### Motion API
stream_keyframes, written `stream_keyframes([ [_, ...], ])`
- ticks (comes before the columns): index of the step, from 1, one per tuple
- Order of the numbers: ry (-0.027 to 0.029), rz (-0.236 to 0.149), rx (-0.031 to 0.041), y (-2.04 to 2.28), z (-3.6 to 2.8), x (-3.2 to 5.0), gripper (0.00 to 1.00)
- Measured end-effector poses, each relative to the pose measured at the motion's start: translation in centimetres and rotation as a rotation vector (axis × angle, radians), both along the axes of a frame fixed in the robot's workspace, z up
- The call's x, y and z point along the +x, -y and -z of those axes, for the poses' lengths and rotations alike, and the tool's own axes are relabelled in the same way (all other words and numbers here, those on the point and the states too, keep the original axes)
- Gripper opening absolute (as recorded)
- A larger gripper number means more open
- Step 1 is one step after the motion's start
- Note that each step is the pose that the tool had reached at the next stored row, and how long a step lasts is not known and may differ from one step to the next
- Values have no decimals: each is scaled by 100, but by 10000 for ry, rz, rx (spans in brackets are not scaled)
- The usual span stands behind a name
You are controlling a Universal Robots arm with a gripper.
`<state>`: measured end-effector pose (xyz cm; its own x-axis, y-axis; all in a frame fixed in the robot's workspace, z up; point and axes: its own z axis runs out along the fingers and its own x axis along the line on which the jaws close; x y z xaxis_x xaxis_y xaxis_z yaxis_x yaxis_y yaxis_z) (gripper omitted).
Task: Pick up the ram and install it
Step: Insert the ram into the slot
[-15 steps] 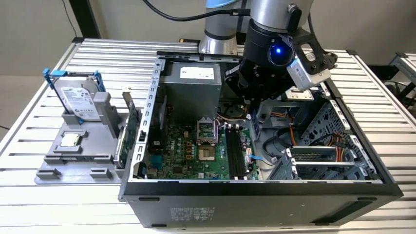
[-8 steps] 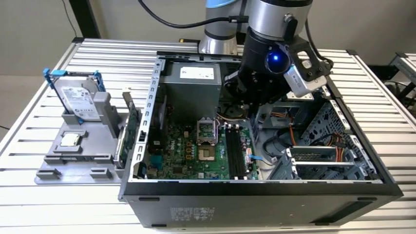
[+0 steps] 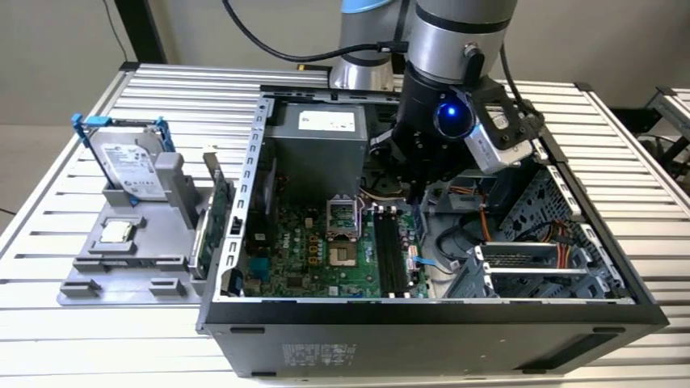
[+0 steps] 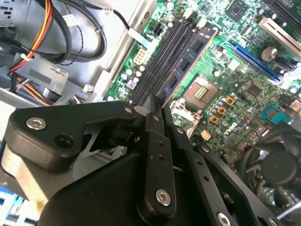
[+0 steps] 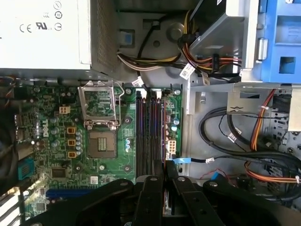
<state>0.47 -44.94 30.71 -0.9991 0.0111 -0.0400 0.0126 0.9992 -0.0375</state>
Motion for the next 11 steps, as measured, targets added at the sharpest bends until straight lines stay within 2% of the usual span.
stream_keyframes([
  [3, 1, 1, -11, 0, 54, 0, 0],
  [5, 0, 3, -141, 0, 70, -1, 0],
  [6, 1, 2, -182, -1, 85, -1, 0],
  [11, 0, 34, -195, -1, 176, -65, 0],
])
